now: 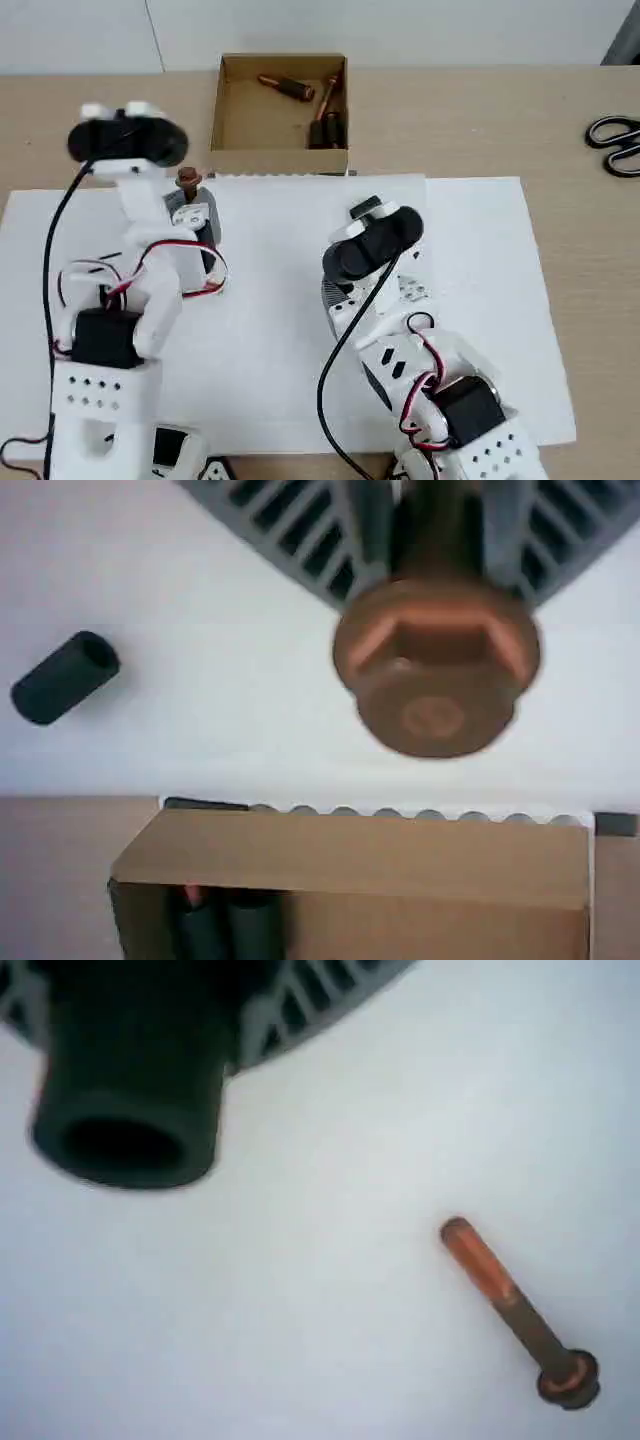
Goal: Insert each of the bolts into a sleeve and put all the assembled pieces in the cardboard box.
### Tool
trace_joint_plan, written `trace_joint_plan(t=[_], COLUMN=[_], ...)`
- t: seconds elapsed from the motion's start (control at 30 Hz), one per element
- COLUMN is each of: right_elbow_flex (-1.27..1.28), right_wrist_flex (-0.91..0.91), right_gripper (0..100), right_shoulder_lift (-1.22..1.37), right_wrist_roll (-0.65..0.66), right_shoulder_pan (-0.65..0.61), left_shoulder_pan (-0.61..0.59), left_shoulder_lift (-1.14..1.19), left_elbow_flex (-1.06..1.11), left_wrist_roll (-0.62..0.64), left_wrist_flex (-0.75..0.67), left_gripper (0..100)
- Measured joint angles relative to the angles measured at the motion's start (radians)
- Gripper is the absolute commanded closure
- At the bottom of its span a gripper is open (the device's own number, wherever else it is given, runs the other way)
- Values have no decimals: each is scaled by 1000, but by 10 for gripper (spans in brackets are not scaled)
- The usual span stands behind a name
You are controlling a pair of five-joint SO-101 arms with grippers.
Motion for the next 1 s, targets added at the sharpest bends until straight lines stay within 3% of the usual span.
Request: trace_joint_plan(t=[0.17,0.4,0.77,1.0], right_elbow_flex=[78,173,195,195], right_wrist_flex=[-106,-224,-284,-284], right_gripper=[995,995,995,995], right_shoulder_lift=[0,0,0,0], right_wrist_roll=[8,75,100,100], right_shoulder_pan=[-66,-187,-230,-230], left_shoulder_pan=[0,0,198,224], left_shoulder_lift=[-83,-137,-279,-296], left_elbow_flex=[71,89,89,89], left_wrist_roll=[212,387,480,486], left_wrist_flex=[-14,-15,20,89], left_gripper=[994,994,994,994])
